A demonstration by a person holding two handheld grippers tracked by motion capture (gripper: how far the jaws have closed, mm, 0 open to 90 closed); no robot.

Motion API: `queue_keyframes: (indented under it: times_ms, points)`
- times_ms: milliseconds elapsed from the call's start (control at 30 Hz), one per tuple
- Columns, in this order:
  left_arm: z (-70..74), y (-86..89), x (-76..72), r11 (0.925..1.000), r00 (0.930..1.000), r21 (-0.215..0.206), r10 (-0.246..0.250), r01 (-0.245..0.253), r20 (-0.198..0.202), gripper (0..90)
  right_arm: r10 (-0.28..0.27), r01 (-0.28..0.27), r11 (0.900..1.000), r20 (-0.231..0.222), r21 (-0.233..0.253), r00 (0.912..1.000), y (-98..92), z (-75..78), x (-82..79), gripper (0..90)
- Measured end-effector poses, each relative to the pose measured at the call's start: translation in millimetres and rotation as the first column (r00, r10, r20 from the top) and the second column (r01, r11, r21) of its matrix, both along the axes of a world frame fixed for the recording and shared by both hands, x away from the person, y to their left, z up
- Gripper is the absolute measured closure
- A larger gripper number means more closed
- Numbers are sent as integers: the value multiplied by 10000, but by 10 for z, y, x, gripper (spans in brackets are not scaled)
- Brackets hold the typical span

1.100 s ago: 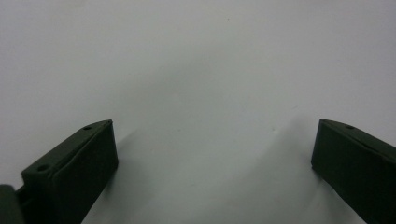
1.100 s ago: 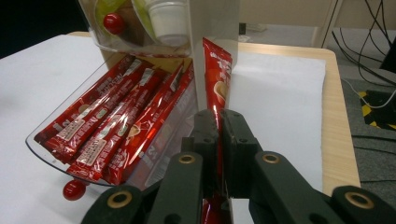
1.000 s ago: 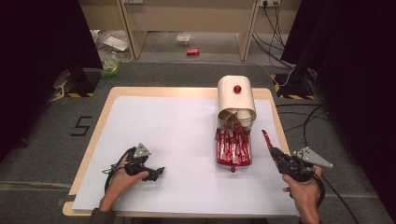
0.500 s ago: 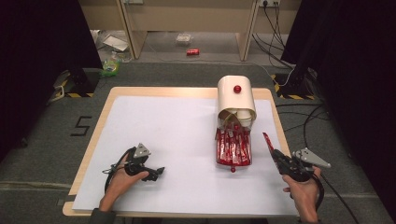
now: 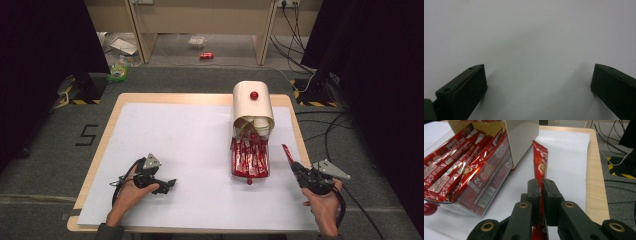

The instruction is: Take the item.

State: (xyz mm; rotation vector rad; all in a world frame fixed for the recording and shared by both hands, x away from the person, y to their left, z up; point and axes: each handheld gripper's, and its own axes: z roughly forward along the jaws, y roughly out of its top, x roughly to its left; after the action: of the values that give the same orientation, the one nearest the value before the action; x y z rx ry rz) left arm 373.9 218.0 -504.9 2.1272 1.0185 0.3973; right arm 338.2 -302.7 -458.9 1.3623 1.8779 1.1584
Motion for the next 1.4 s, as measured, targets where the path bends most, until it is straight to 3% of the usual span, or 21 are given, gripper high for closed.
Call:
queue_keyframes:
  times_ms: [167, 767, 1233, 1400]
  points:
    - [0, 0, 0, 10000, 10000, 1, -1, 1, -1, 0, -52, 52, 10000, 107, -49, 9999, -13, 20, -4, 848]
    - [0, 0, 0, 10000, 10000, 5, 1, -1, 1, 0, 52, -67, 9996, -522, -281, 9986, 0, -137, 47, 843]
    - [0, 0, 0, 10000, 10000, 3, 0, 0, 1, 0, 101, -129, 9992, -754, -366, 9971, 18, -184, 61, 837]
    - [0, 0, 0, 10000, 10000, 3, 1, -1, 0, 0, 91, -166, 9974, -1065, -698, 9943, 32, -223, 69, 835]
